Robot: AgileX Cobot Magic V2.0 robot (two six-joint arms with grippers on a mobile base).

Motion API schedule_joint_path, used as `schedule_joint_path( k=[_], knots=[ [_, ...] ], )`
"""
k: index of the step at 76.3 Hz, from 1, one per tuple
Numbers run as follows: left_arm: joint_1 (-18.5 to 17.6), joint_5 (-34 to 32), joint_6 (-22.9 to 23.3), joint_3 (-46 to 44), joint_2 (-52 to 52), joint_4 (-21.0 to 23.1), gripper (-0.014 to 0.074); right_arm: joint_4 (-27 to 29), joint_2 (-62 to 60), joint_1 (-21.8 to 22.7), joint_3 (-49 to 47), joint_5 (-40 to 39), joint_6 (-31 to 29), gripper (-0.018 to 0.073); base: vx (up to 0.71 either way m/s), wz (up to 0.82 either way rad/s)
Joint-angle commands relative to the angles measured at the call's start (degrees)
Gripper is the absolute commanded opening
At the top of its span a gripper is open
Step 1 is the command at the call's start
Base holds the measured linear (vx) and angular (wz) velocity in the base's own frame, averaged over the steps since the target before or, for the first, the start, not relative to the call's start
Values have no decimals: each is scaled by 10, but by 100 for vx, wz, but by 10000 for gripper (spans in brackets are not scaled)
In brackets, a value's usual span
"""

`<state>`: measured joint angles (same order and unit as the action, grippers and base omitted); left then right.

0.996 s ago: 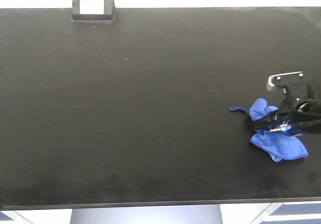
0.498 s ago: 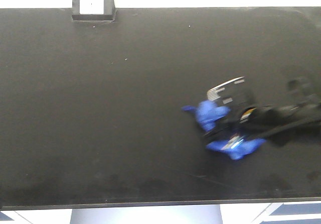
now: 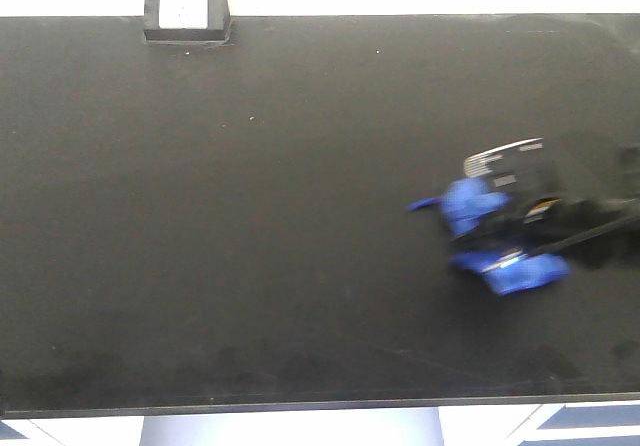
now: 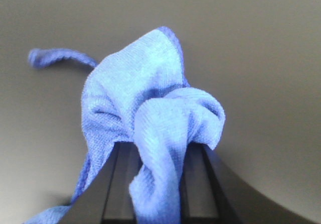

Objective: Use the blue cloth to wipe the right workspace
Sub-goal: 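Drag the cloth across the bench surface with the right gripper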

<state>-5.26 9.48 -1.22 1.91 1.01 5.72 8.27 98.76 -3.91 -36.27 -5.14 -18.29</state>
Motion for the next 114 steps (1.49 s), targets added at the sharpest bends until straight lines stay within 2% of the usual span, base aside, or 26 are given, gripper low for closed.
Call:
schedule_joint_path(
  k=[1,8,11,17,25,40,44,50,55,63,79,89,101,114],
  knots=[
    [0,-52,-1,-14,6,2,-6,5,-6,60,-4,0,-3,0,0,0],
    [0,-52,-1,-14,6,2,-6,16,-5,91,-4,-2,26,0,0,0],
    [0,-52,-1,-14,6,2,-6,16,-5,88,-4,0,35,0,0,0],
    [0,-52,-1,-14,6,2,-6,13,-5,52,-4,3,44,0,0,0],
    [0,-52,-1,-14,6,2,-6,5,-5,-34,-4,-2,41,0,0,0],
    [0,-52,-1,-14,6,2,-6,-23,-5,-241,-4,-31,41,0,0,0],
    [0,-52,-1,-14,6,2,-6,-34,-5,-277,-4,-35,40,0,0,0],
    [0,-52,-1,-14,6,2,-6,-38,-5,-300,-4,-43,40,0,0,0],
    [0,-52,-1,-14,6,2,-6,-35,-5,-294,-4,-46,39,0,0,0],
    [0,-52,-1,-14,6,2,-6,-35,-5,-244,-4,-50,24,0,0,0],
    [0,-52,-1,-14,6,2,-6,-35,-5,-52,-4,-68,12,0,0,0],
    [0,-52,-1,-14,6,2,-6,-35,-5,26,-4,-69,15,1,0,0],
    [0,-52,-1,-14,6,2,-6,-36,-5,37,-4,-80,14,26,0,0],
    [0,-52,-1,-14,6,2,-6,-36,-5,25,-4,-104,14,137,0,0]
  ],
)
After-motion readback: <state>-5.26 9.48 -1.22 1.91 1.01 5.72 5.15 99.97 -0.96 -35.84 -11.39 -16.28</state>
